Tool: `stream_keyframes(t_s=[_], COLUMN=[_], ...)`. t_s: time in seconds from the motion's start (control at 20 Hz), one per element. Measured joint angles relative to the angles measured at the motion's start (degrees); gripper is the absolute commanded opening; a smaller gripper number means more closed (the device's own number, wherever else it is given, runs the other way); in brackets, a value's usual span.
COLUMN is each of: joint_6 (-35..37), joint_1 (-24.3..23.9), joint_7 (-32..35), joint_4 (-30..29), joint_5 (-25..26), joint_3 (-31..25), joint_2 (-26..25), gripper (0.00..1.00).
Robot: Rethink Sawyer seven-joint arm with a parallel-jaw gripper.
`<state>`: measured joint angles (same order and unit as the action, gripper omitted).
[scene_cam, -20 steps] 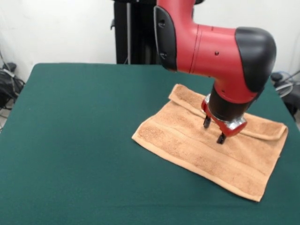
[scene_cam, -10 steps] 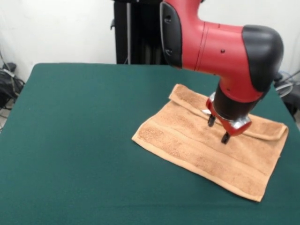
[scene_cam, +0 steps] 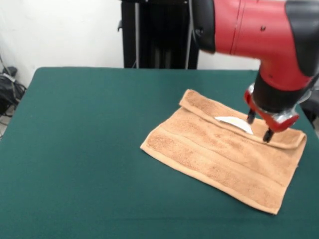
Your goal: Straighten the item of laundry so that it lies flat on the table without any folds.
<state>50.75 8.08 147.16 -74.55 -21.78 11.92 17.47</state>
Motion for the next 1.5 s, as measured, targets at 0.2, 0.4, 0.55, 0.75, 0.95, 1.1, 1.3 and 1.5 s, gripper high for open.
stream_keyframes(t_s=[0.2,0.4,0.55,0.75,0.95,1.1,1.3,1.5], joint_6=[0.20,0.20,0.19,-0.48,-2.00,-2.38,-2.17,-1.35], joint_1=[0.01,0.23,0.44,1.47,2.84,3.82,4.05,4.05], joint_7=[0.34,0.88,1.24,2.34,3.56,4.88,6.23,7.41], joint_4=[0.23,1.83,2.96,5.36,7.42,9.06,10.07,10.59], joint_5=[-1.33,-2.67,-3.23,-3.41,-3.76,-4.46,-5.19,-5.33], joint_3=[0.06,0.29,0.43,1.56,2.28,3.19,3.72,3.72], joint_2=[1.27,0.18,-1.35,-4.94,-8.64,-10.61,-10.88,-10.95], gripper=[1.00,1.00,1.00,1.00,1.00,1.00,1.00,1.00])
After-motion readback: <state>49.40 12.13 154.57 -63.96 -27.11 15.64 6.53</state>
